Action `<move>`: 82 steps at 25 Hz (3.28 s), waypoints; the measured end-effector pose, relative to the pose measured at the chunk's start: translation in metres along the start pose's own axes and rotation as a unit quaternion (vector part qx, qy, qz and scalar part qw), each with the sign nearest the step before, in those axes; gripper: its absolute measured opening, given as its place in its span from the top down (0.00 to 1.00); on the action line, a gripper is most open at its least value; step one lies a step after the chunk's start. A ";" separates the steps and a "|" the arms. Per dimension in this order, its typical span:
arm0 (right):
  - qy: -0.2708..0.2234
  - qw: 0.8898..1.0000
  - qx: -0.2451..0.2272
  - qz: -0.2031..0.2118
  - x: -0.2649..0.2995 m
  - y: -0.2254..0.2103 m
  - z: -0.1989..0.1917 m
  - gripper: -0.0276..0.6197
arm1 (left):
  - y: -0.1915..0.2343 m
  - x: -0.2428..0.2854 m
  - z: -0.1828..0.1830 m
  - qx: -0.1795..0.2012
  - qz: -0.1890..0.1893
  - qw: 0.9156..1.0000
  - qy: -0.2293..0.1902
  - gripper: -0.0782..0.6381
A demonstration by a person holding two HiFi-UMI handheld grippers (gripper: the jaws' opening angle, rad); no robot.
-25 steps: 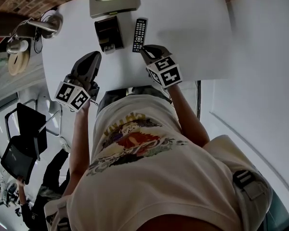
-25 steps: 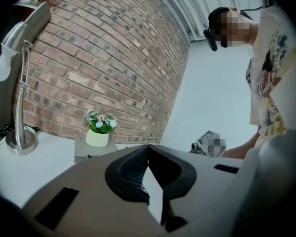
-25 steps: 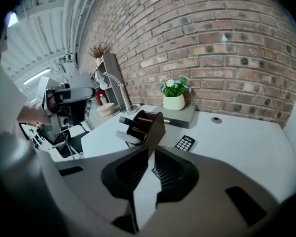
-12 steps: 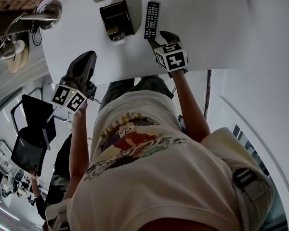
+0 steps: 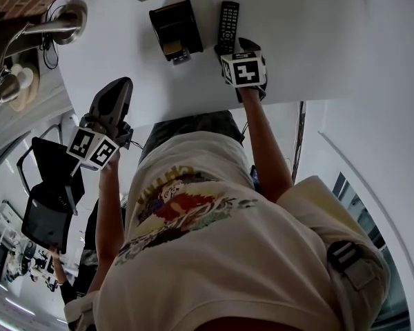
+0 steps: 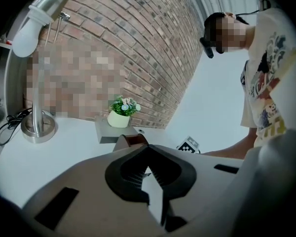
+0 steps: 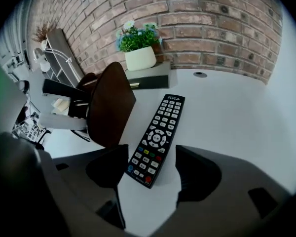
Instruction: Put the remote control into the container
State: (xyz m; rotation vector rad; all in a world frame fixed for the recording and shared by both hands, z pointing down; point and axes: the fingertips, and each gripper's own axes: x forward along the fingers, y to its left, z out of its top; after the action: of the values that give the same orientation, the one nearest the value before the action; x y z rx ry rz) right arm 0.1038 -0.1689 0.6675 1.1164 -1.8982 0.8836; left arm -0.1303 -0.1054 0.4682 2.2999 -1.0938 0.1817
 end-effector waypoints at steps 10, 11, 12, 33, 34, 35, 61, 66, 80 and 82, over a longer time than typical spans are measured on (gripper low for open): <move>0.036 0.999 0.018 -0.036 0.017 0.004 0.003 0.52 | 0.024 -0.003 0.005 -0.008 -0.001 1.000 0.005 0.88; 0.040 0.998 0.020 -0.041 0.018 0.005 0.003 0.52 | 0.025 -0.002 0.006 -0.008 -0.001 1.000 0.004 0.88; 0.043 0.998 0.021 -0.048 0.019 0.006 0.002 0.52 | 0.026 -0.001 0.006 -0.008 -0.002 1.000 0.004 0.88; -0.007 0.998 0.064 -0.019 -0.040 -0.018 0.037 0.62 | 0.010 -0.007 0.017 -0.016 -0.029 0.998 -0.047 0.88; -0.014 0.998 0.058 -0.018 -0.049 -0.017 0.043 0.62 | 0.009 -0.007 0.018 -0.017 -0.031 0.998 -0.052 0.88; -0.020 0.998 0.051 -0.015 -0.058 -0.014 0.049 0.62 | 0.008 -0.007 0.018 -0.018 -0.033 0.998 -0.057 0.88; 0.055 0.971 0.108 0.209 -0.104 0.133 0.078 0.62 | 0.036 -0.040 0.016 -0.064 -0.036 0.988 -0.137 0.88; 0.038 0.972 0.112 0.201 -0.105 0.131 0.093 0.63 | 0.044 -0.044 0.020 -0.066 -0.030 0.987 -0.145 0.88; -0.033 0.941 0.249 0.226 -0.106 0.115 0.118 0.81 | 0.038 -0.037 0.023 -0.065 -0.040 0.987 -0.139 0.88; -0.040 0.924 0.295 0.239 -0.111 0.110 0.114 0.82 | 0.035 -0.034 0.025 -0.064 -0.046 0.987 -0.137 0.88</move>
State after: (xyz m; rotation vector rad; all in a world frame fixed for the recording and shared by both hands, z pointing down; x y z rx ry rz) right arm 0.0123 -0.1792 0.4973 1.0308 -2.0707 1.7965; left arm -0.1815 -0.1132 0.4511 2.2994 -1.0932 -0.2417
